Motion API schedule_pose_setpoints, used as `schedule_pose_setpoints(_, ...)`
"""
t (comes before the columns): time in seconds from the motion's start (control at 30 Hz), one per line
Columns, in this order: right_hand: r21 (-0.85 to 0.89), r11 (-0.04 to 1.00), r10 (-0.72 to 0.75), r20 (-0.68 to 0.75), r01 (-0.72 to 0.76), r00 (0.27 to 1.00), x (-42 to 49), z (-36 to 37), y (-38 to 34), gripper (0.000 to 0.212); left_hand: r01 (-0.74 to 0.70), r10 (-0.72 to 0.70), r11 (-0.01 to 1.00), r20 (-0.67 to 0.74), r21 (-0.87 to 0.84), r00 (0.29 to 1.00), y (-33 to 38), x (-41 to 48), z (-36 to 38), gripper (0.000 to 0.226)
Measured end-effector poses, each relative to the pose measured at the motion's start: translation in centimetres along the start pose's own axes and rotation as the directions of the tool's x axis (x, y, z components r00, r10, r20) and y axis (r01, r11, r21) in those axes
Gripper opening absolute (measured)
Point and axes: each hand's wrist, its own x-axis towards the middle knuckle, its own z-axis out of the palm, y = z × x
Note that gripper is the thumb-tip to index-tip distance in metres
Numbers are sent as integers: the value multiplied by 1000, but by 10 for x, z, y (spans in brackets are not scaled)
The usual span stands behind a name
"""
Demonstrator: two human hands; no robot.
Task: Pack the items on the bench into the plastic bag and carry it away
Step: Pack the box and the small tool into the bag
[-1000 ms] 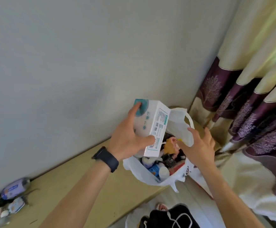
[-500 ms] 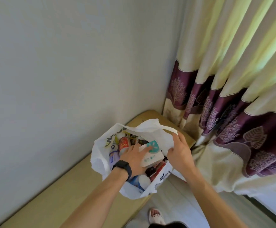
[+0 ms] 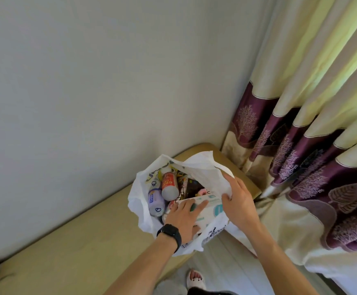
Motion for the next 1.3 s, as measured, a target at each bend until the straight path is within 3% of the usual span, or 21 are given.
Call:
schedule_pose_setpoints(0.07, 0, 1000, 4, -3, -4, 1000, -2, -1, 0, 61, 35, -34, 999, -13, 33, 999, 2, -5, -11, 71)
schedule_pose_setpoints(0.13, 3, 1000, -3, -15, 3, 1000, -5, -2, 0, 61, 46, -27, 994, -182, 102, 983, 5, -17, -24, 72)
schedule_pose_setpoints(0.2, -29, 1000, -10, -32, 9, 999, -8, -2, 3, 58, 134, -54, 981, -465, 139, 884, 3, -37, -38, 86)
schedule_pose_setpoints(0.27, -73, 997, -1, -32, -2, 999, -11, -1, 6, 55, 294, -247, 955, -643, -36, 725, -8, -63, -50, 88)
schedule_pose_setpoints(0.33, -105, 994, 13, -9, -14, 1000, -10, 6, 6, 52, 468, -534, 843, -511, -265, 673, -25, -81, -67, 90)
schedule_pose_setpoints(0.37, -115, 993, 22, 1, -22, 1000, -7, 9, 5, 51, 486, -647, 750, -342, -448, 682, -36, -78, -75, 84)
schedule_pose_setpoints(0.4, -120, 993, 19, 12, -18, 1000, -2, 11, 2, 52, 464, -700, 584, -123, -666, 704, -47, -73, -82, 68)
schedule_pose_setpoints(0.43, -121, 993, 2, 29, 2, 1000, 4, 13, -2, 54, 385, -701, 328, 51, -862, 711, -59, -71, -86, 45)
schedule_pose_setpoints(0.47, -119, 993, -19, 50, 25, 999, 11, 14, -8, 56, 252, -688, -16, 193, -968, 700, -73, -71, -90, 26)
schedule_pose_setpoints(0.5, -123, 991, -38, 70, 46, 997, 19, 14, -14, 57, 101, -681, -287, 277, -952, 677, -89, -73, -94, 22)
schedule_pose_setpoints(0.53, -132, 989, -53, 83, 63, 995, 28, 13, -20, 59, 8, -689, -401, 307, -916, 656, -105, -79, -98, 23)
schedule_pose_setpoints(0.6, -150, 985, -73, 96, 87, 993, 46, 14, -30, 60, 20, -699, -409, 327, -912, 636, -120, -93, -105, 21)
schedule_pose_setpoints(0.7, -157, 972, -152, 132, 172, 979, 67, 17, -49, 61, -2, -645, -477, 349, -879, 679, -119, -125, -117, 18)
schedule_pose_setpoints(0.8, -118, 975, -191, -30, 186, 981, 84, 2, -70, 57, -122, -708, -453, 273, -883, 651, -123, -143, -135, 17)
schedule_pose_setpoints(0.87, -114, 980, -178, -124, 164, 976, 94, -11, -75, 52, -165, -792, -323, 171, -932, 585, -128, -145, -140, 13)
schedule_pose_setpoints(0.93, -164, 972, -181, -63, 169, 982, 102, -16, -74, 50, 78, -847, 23, 22, -997, 531, -129, -138, -137, 9)
schedule_pose_setpoints(1.0, -256, 943, -198, 76, 211, 977, 102, -10, -70, 47, 337, -796, 299, -39, -893, 603, -125, -127, -128, 16)
schedule_pose_setpoints(1.07, -311, 927, -166, 166, 211, 972, 98, -5, -64, 44, 449, -742, 486, -82, -750, 665, -116, -115, -117, 25)
schedule_pose_setpoints(1.17, -410, 894, -70, 266, 178, 961, 90, -1, -56, 53, 581, -718, 641, -124, -501, 685, -101, -104, -100, 39)
schedule_pose_setpoints(1.3, -424, 881, -90, 284, 209, 955, 79, 5, -46, 60, 660, -696, 713, -123, -236, 708, -83, -105, -76, 62)
